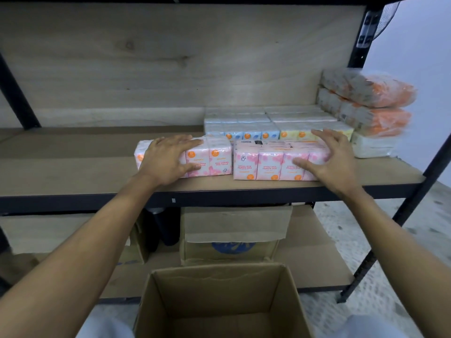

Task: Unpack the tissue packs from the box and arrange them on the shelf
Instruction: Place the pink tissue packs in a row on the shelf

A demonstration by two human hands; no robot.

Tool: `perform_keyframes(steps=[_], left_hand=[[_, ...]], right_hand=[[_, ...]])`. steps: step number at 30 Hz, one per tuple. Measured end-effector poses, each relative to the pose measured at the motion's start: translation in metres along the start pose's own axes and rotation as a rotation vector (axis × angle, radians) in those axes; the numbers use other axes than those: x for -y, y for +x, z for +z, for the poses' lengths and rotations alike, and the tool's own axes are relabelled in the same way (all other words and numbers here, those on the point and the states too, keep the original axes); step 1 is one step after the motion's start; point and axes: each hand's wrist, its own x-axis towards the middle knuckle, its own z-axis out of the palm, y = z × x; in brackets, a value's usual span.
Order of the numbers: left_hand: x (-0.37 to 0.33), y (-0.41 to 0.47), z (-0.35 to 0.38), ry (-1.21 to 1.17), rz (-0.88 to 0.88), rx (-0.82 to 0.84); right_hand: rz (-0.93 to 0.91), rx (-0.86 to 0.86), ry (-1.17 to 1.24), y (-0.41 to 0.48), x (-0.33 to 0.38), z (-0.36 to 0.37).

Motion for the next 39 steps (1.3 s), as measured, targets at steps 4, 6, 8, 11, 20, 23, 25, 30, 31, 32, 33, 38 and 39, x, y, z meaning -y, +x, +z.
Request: perform_keyframes(steps=[4,6,8,11,20,23,25,30,31,32,33,38,39], left_hand=[[0.0,0.0,-0.001,-0.007,-0.005,0.008],[-0.001,0.0,-0.002,-0.006,-0.005,0.011],[-0.001,0.0,-0.002,-0.004,-0.005,0.01],[0.0,0.0,-0.001,0.001,-0.006,0.017],[0.001,0.0,-0.001,0.005,0.005,0.017],[0.001,0.0,-0.001,0.002,0.004,0.011],[0.001,-0.001,-0.002,0.002,0.002,0.012],[0.001,-0.001,0.0,-0.009,-0.004,0.009],[0.001,-0.001,0.0,-0.008,-0.004,0.008],[0.001,0.0,0.0,-0.006,-0.005,0.008],[0.001,0.0,0.0,-0.002,-0.006,0.009],[-0.001,-0.001,-0.001,-0.006,-0.011,0.006],[-0.001,-0.001,-0.002,-0.005,-0.011,0.003]], right_hand=[[0.152,0.252,0.22,0.0,-0.006,-0.012],[0.173,0.276,0.286,0.001,-0.01,-0.011],[0.183,0.278,0.318,0.002,-0.012,-0.01],[0.199,0.266,0.37,0.001,-0.012,-0.008],[0.221,0.099,0.469,0.003,-0.013,-0.015],[0.205,0.018,0.5,0.009,-0.011,-0.026],[0.178,-0.03,0.498,0.016,-0.005,-0.035],[0.077,-0.069,0.427,0.041,0.012,-0.059],[0.06,-0.065,0.405,0.046,0.016,-0.063],[0.039,-0.057,0.385,0.051,0.021,-0.067],[0.018,-0.043,0.368,0.055,0.027,-0.07],[-0.068,0.084,0.246,0.074,0.048,-0.077],[-0.085,0.108,0.215,0.078,0.052,-0.076]])
